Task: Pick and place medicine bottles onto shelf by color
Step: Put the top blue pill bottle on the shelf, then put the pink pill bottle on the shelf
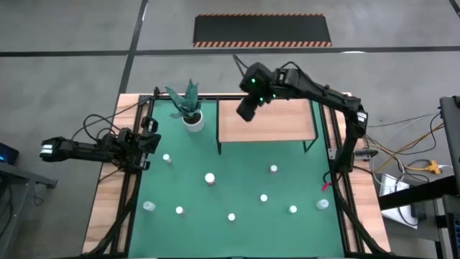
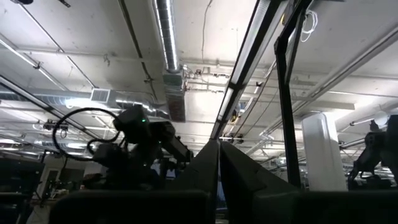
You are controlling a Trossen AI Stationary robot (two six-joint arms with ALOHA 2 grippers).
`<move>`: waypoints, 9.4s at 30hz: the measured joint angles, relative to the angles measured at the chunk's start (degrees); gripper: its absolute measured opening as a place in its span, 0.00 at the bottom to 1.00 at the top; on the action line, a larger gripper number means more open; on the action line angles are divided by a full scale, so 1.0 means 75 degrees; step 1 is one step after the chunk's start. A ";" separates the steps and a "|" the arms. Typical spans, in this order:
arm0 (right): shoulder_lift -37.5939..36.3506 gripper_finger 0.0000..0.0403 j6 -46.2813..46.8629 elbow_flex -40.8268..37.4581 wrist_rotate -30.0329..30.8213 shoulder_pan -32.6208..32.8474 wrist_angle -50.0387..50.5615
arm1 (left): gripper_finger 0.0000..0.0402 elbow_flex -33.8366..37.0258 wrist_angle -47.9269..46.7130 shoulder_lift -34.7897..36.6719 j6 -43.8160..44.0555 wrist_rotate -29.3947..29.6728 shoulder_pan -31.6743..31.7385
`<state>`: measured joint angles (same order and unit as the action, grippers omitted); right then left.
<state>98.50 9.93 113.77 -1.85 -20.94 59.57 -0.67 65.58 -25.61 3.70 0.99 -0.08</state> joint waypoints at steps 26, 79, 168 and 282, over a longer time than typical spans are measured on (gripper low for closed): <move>0.0002 0.26 0.0005 -0.1082 0.1540 0.0205 0.1064 | 0.00 0.0006 -0.0009 0.0184 0.0061 -0.0006 0.0000; -0.0711 0.02 -0.0565 -0.3547 0.1611 0.0392 -0.1168 | 0.00 0.0009 -0.0002 0.0201 0.0058 -0.0067 -0.0003; -0.0041 0.02 -0.1333 -0.3960 0.0851 0.0407 -0.5752 | 0.00 0.0006 -0.0009 0.0230 0.0050 -0.0069 -0.0003; -0.8064 0.02 -0.4330 -1.2607 0.0253 0.2639 -1.1639 | 0.58 -0.9853 -1.5800 -0.9342 0.3588 0.1944 -0.2302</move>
<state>38.02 -22.55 19.22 0.05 -1.15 -27.72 -74.56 -52.92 -95.67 30.61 15.57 -17.34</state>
